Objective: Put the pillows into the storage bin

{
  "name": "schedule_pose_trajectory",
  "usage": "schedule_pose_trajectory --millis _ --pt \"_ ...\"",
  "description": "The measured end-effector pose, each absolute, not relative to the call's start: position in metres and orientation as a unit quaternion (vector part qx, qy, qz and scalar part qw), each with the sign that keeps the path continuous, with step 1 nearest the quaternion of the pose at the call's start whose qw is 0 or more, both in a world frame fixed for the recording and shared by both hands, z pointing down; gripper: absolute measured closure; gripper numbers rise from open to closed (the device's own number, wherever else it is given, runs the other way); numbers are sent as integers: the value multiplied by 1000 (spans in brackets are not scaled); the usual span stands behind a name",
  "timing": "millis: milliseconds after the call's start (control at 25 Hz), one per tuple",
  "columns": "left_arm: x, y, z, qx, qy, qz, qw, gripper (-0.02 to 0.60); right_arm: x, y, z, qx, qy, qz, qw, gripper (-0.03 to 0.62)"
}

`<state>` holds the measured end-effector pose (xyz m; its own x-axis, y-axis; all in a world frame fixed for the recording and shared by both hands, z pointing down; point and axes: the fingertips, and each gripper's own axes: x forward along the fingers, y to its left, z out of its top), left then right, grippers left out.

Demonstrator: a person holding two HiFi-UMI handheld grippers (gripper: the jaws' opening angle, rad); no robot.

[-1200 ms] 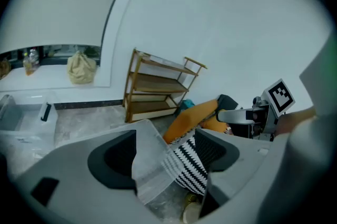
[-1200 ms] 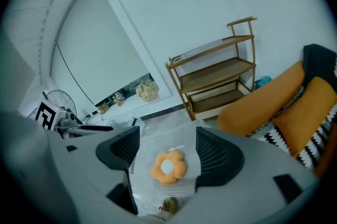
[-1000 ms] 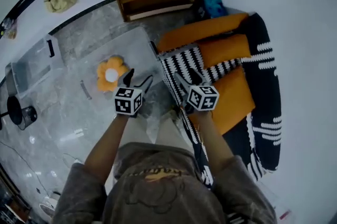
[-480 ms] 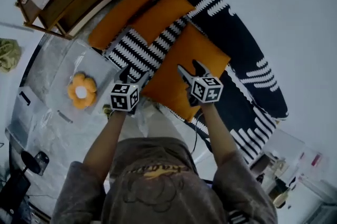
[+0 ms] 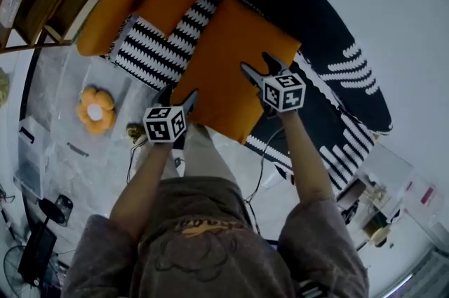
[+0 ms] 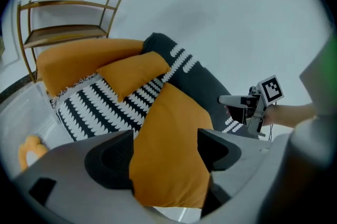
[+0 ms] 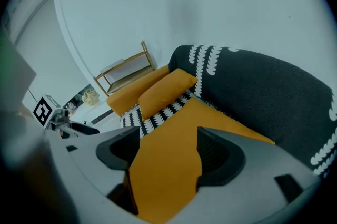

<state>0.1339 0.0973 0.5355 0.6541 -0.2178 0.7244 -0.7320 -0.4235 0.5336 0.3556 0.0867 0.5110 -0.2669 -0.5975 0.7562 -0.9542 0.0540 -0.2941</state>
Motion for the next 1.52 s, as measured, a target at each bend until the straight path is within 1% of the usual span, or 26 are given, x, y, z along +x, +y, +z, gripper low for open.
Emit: schedule_pose_trajectory --millis 240,480,680,720,880,1000,1080,1160,1320,1400,1440,1480,1520 --pt "121 152 595 739 -321 318 500 210 386 71 561 517 -712 378 289 245" --pt "107 191 642 703 -345 351 514 192 432 46 603 511 -706 356 338 227" --pt "112 190 678 694 -352 354 519 190 461 45 655 511 -681 366 377 218" --pt "114 188 685 693 -350 355 521 190 462 46 667 511 -678 371 376 204" --pt "113 186 700 696 -338 335 537 190 455 45 691 513 -687 374 353 203" --pt "116 180 711 706 -329 320 540 194 454 40 701 514 -690 375 345 212" --pt "116 179 718 708 -323 318 542 210 452 40 707 510 -690 378 348 225" --pt "118 181 717 711 -315 316 544 257 448 41 707 506 -690 379 351 264" --pt "122 182 702 721 -296 301 549 403 441 44 692 526 -685 362 350 442" --pt "124 181 691 728 -291 290 549 475 440 44 683 544 -678 349 350 555" --pt "124 181 686 731 -289 284 550 514 438 43 678 551 -674 345 351 582" --pt "124 180 680 733 -286 278 552 536 437 43 673 555 -671 343 353 583" --pt "123 179 673 734 -283 271 555 545 437 43 666 557 -667 344 356 584"
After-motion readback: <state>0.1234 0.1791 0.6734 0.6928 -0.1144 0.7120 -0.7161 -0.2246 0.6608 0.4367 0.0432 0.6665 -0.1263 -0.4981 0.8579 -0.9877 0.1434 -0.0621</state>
